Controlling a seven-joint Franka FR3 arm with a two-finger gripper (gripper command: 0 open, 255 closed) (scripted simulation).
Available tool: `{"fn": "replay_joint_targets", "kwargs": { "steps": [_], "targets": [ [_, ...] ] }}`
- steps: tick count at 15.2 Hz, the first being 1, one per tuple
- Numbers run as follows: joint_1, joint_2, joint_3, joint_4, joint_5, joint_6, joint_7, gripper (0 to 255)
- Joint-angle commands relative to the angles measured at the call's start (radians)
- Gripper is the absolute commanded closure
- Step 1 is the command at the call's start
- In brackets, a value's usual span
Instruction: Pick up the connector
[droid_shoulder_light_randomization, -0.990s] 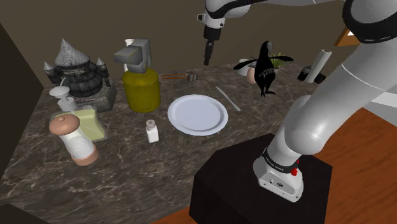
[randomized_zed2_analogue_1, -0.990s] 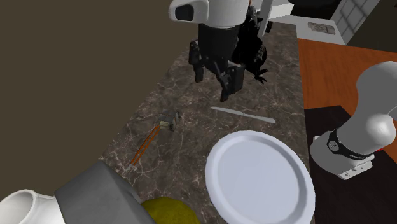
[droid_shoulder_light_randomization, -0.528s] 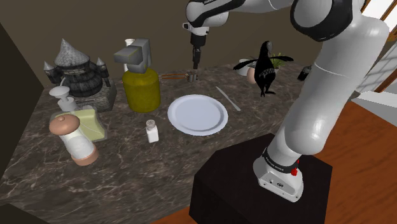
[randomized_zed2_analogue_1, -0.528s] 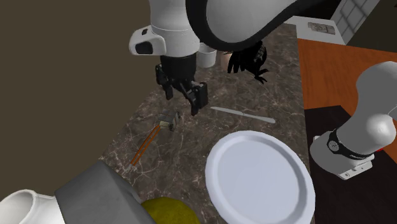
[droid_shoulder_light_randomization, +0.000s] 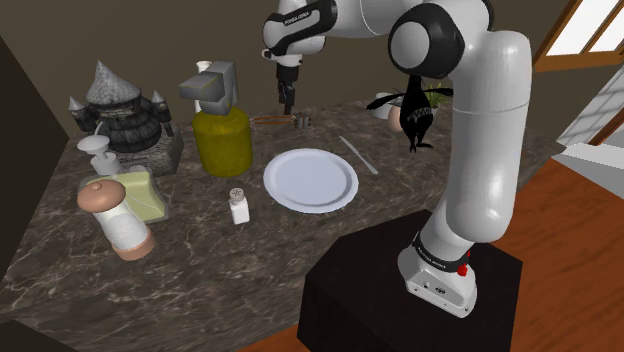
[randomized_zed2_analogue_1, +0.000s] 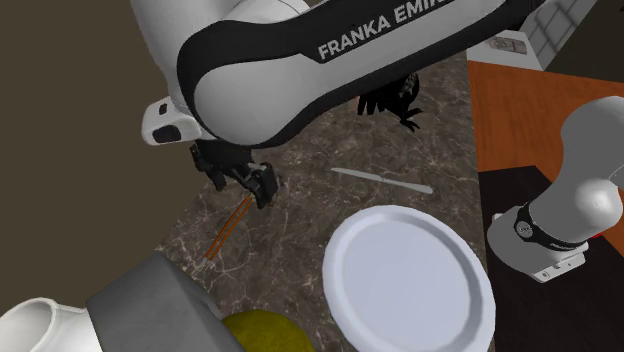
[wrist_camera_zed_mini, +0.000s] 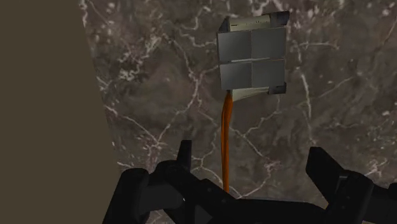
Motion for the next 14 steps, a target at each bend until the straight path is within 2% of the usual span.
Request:
{"fn": "replay_joint_targets", "kwargs": {
  "steps": [1, 10, 11, 14],
  "targets": [
    [-0.011, 0.073, 0.018, 0.076, 0.015, -0.008, -0.042, 0],
    [-0.014, 0.11, 0.026, 0.029, 0.03, 0.075, -0.056, 0],
    [-0.014, 0.108, 0.026, 0.027, 0.03, 0.076, -0.057, 255],
    [-0.014, 0.108, 0.026, 0.027, 0.03, 0.076, -0.057, 255]
  ]
}}
